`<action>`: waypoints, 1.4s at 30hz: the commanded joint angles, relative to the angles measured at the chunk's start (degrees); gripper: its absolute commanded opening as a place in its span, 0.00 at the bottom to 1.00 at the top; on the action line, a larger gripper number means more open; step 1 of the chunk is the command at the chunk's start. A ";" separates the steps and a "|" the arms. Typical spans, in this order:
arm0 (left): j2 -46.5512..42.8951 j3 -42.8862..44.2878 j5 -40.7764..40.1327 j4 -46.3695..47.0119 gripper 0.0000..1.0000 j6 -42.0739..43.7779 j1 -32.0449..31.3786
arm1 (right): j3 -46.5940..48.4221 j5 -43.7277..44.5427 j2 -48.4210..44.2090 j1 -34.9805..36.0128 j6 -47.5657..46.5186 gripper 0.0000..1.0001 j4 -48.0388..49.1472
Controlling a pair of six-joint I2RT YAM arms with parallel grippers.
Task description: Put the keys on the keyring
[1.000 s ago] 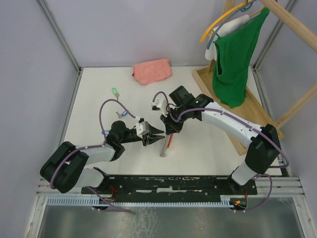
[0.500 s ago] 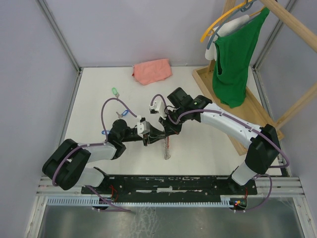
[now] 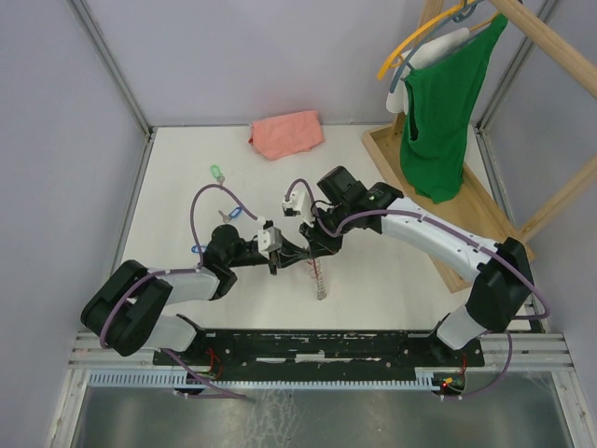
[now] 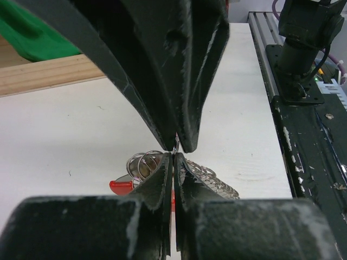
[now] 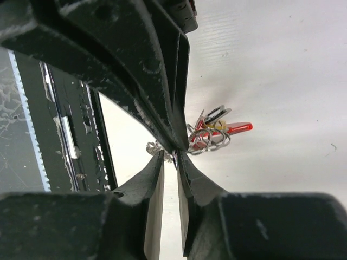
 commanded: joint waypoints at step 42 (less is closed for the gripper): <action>-2.10 -7.62 -6.89 29.78 0.03 -13.06 0.06 | -42.47 -11.02 -24.42 -3.88 0.85 0.26 65.24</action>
